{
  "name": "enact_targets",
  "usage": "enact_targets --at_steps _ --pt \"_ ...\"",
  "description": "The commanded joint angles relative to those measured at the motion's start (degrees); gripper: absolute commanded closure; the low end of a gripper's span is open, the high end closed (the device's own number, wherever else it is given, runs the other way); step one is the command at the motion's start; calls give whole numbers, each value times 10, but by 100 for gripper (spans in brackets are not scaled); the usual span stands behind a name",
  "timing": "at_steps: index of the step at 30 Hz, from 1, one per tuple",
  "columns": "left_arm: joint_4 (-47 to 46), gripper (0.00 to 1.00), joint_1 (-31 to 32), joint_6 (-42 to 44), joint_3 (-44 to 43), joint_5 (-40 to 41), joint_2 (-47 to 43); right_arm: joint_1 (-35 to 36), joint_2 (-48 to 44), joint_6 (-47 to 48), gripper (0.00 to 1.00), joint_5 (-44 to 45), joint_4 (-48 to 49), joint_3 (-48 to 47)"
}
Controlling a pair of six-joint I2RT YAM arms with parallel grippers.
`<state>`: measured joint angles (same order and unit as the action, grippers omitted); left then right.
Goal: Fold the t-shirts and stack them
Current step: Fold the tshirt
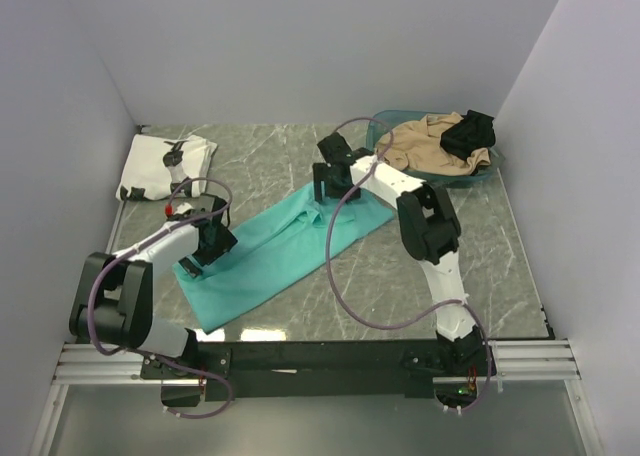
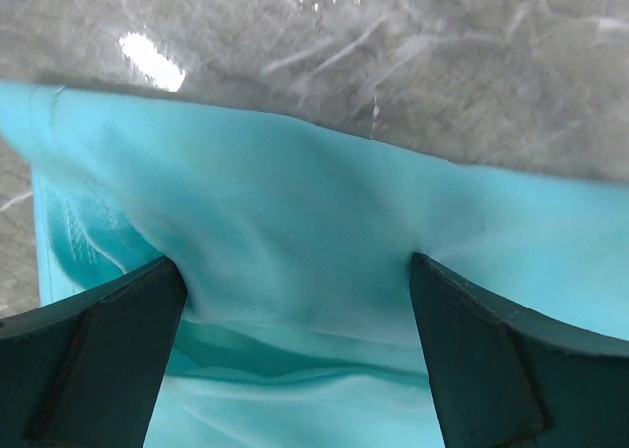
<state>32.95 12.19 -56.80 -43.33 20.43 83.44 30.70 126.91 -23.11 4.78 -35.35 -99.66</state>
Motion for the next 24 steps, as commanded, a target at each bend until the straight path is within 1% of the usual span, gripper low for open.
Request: enact_targets --at_steps 1,2,3,5,6,7,8,10,11,13,14,15,16,17,21,24 --pt "1 0 5 -25 36 -70 -25 -4 69 30 16 -21 -55 -100" --pt "-2 0 9 -31 53 -80 -31 -5 95 34 16 -28 -65 -137" --pt "-4 0 14 -34 61 -91 -39 -5 105 35 16 -32 -71 -155" --pt "-10 1 40 -47 86 -124 -57 -4 133 43 16 -45 -87 -204" --pt "-17 1 51 -53 93 -130 -59 -4 140 47 16 -46 -89 -220" --pt "-17 0 76 -69 98 -132 -60 -4 146 54 16 -46 -91 -233" --pt "-17 1 88 -75 105 -135 -57 -5 155 60 16 -60 -84 -253" --pt "-12 0 128 -89 103 -149 -38 -8 163 66 15 -65 -76 -273" --pt "-10 1 142 -94 100 -153 -33 -10 174 72 13 -83 -71 -295" --pt "-11 1 182 -101 98 -182 -21 -13 185 77 13 -97 -71 -321" --pt "-17 0 196 -104 99 -193 -21 -13 192 79 13 -100 -65 -337" --pt "-29 1 211 -111 103 -218 -24 -13 195 83 13 -117 -60 -339" --pt "-57 1 241 -117 107 -232 -24 -13 197 88 12 -124 -51 -340" --pt "-63 1 252 -116 109 -242 -23 -13 200 88 11 -129 -37 -339" --pt "-4 0 295 -106 67 -235 -2 -13 220 100 9 -139 -21 -370" --pt "28 1 344 -108 43 -243 -2 -13 225 101 9 -120 1 -387"
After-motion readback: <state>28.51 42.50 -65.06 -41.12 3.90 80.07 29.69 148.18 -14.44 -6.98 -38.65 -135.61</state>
